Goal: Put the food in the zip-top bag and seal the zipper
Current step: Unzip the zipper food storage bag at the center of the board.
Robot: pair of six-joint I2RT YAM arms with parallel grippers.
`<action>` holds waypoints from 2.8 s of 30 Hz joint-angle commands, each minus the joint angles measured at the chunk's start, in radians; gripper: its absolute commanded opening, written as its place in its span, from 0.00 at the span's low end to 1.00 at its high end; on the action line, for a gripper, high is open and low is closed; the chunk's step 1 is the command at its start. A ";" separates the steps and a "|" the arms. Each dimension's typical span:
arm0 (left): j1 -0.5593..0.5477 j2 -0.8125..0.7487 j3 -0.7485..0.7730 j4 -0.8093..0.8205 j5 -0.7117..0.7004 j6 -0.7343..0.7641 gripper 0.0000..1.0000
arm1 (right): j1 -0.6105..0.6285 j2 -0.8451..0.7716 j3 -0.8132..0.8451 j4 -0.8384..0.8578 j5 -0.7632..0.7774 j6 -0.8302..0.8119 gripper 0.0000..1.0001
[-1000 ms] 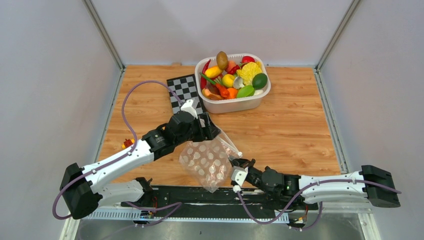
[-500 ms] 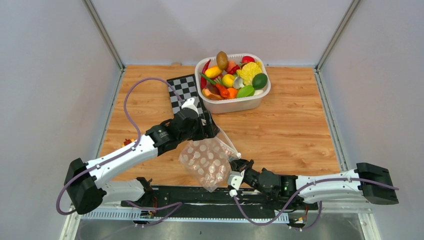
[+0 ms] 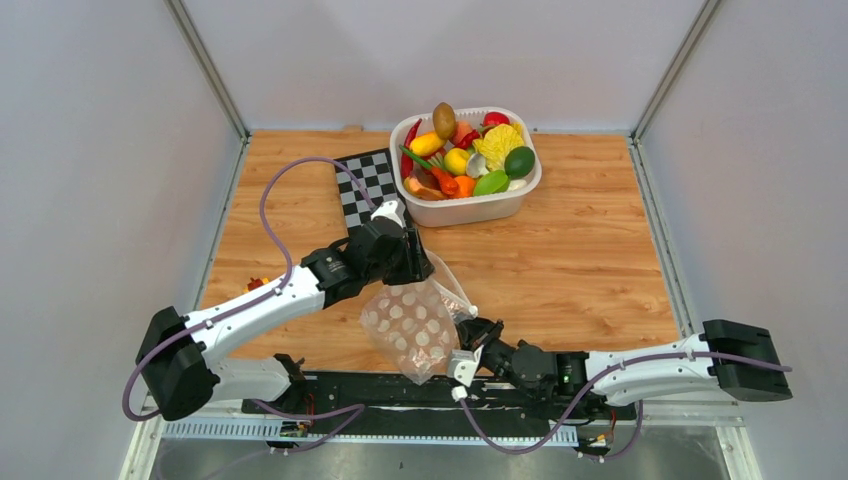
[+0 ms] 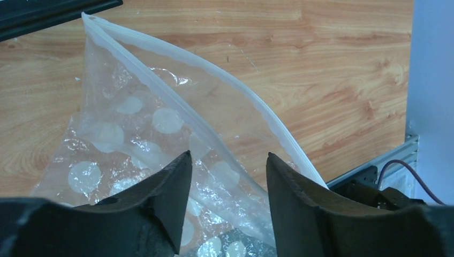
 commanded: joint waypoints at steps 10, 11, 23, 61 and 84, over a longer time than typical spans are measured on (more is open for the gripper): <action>-0.002 -0.036 0.008 0.037 0.017 0.021 0.24 | 0.026 0.074 0.026 0.184 0.103 -0.033 0.00; -0.002 -0.037 0.006 0.041 0.020 0.022 0.21 | 0.026 0.077 0.025 0.192 0.110 -0.029 0.00; -0.002 -0.117 -0.049 0.125 -0.002 0.049 0.00 | 0.008 -0.005 0.056 0.055 0.111 0.311 0.46; -0.010 -0.236 -0.094 0.160 0.110 0.165 0.00 | -0.667 0.155 0.460 -0.491 -0.707 1.613 0.49; -0.012 -0.211 -0.070 0.193 0.136 0.141 0.58 | -0.674 -0.016 0.488 -0.703 -0.504 1.561 0.00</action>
